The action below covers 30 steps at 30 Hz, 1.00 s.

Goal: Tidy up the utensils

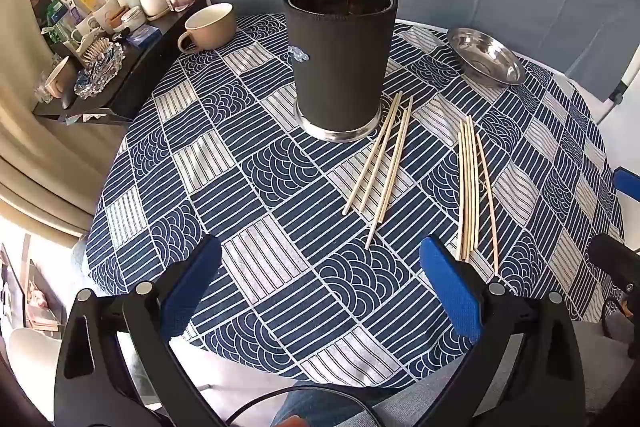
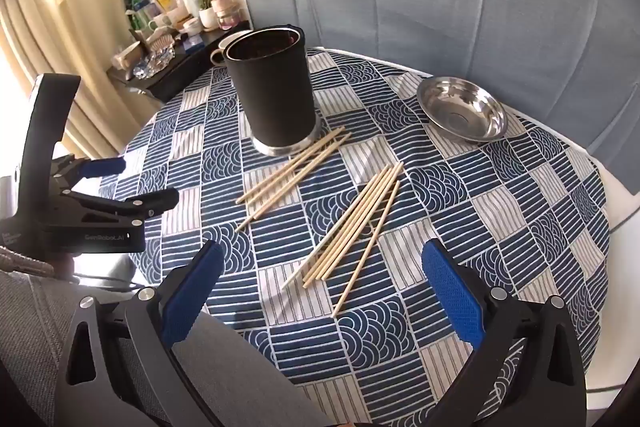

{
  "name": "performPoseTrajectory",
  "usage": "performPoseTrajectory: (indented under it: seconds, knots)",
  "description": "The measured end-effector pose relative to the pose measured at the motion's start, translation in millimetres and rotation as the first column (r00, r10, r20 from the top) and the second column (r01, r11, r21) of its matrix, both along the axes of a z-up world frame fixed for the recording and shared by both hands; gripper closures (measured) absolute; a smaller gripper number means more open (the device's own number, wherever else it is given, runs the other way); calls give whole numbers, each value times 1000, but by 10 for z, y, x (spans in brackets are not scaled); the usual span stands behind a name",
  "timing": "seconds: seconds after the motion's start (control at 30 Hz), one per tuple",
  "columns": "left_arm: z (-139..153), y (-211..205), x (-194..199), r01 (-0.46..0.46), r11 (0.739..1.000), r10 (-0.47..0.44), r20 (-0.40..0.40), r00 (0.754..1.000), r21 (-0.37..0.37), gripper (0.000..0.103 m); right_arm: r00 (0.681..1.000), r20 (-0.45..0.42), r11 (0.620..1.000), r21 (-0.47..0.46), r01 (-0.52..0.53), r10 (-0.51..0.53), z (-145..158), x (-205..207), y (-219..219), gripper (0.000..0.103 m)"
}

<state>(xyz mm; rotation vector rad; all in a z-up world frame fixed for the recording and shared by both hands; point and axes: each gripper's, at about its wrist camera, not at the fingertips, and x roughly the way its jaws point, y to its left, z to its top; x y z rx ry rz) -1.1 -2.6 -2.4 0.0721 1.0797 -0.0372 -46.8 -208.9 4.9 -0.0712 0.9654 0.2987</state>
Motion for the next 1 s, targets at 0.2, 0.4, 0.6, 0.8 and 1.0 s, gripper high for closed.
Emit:
performPoseTrajectory:
  seconds: [0.2, 0.4, 0.6, 0.8, 1.0]
  knots:
    - [2, 3, 8, -2, 1000, 2, -4, 1000, -6, 6, 1000, 1, 1000, 0, 3, -3, 4, 3, 2, 8]
    - [13, 16, 3, -7, 1000, 7, 0, 1000, -8, 6, 1000, -2, 1000, -3, -1, 1, -11, 14, 13, 8]
    - [7, 27, 7, -11, 1000, 11, -2, 1000, -9, 6, 1000, -2, 1000, -5, -1, 0, 5, 4, 9, 8]
    - [6, 26, 7, -11, 1000, 11, -2, 1000, -8, 6, 1000, -2, 1000, -8, -1, 1, 9, 7, 19, 8]
    - [9, 22, 10, -13, 1000, 13, -3, 1000, -7, 6, 1000, -3, 1000, -8, -3, 3, 5, 12, 29, 8]
